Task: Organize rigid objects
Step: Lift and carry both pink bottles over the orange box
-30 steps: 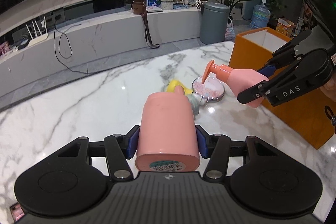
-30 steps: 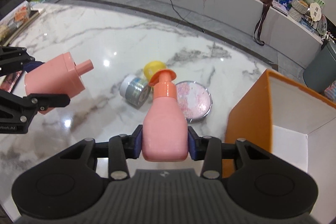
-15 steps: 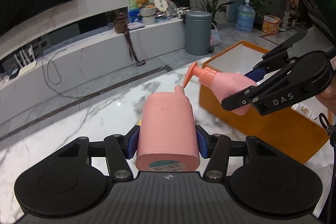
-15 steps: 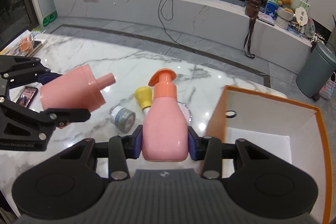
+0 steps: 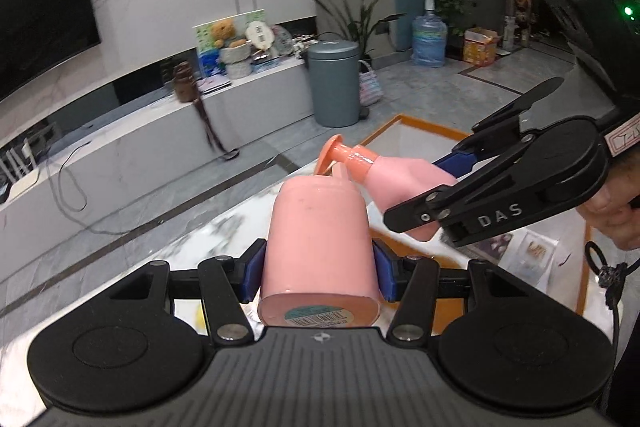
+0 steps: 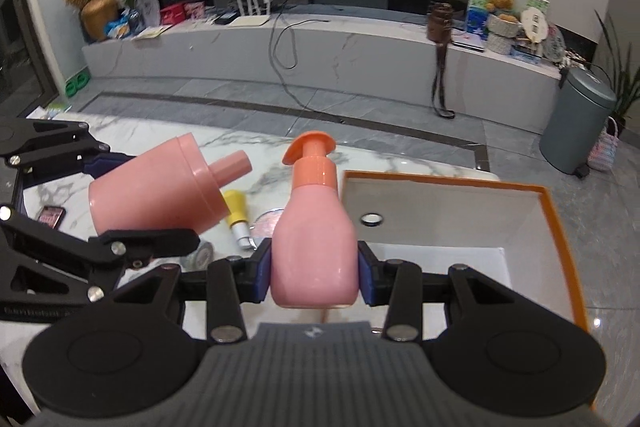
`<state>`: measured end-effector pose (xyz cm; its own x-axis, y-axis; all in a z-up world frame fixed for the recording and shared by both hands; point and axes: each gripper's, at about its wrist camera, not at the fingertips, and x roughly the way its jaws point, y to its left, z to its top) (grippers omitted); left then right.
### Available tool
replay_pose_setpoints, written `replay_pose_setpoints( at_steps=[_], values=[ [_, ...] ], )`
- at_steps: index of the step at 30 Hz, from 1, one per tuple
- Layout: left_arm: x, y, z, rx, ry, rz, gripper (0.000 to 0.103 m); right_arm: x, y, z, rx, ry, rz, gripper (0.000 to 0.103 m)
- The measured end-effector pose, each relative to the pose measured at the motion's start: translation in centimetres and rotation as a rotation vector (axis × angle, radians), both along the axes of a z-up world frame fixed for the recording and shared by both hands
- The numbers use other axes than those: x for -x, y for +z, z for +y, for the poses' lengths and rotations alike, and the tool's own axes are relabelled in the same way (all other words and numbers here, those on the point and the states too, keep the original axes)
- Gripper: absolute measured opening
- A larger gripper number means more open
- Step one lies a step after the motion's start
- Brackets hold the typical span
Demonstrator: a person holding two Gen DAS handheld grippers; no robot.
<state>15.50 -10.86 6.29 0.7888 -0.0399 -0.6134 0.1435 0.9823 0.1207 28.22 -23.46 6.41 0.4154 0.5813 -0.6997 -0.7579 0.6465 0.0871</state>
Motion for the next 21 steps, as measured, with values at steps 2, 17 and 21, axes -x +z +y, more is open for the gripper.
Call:
replay_pose_setpoints(
  at_steps=[2,17,21],
  values=[
    [-0.7,0.0,-1.1,-0.007,-0.018,0.000,0.062,-0.4,0.0,-1.1,-0.008,-0.022,0.002,0.042],
    [-5.6,-1.5,-8.0,-0.081,-0.140,0.050,0.062,-4.0,-1.8,-7.1,0.026,-0.180,0.029,0.042],
    [-7.1,-2.0,-8.9,-0.114,-0.166,0.084,0.062,-5.1,-2.3,-7.5,0.052,-0.208,0.036,0.042]
  ],
)
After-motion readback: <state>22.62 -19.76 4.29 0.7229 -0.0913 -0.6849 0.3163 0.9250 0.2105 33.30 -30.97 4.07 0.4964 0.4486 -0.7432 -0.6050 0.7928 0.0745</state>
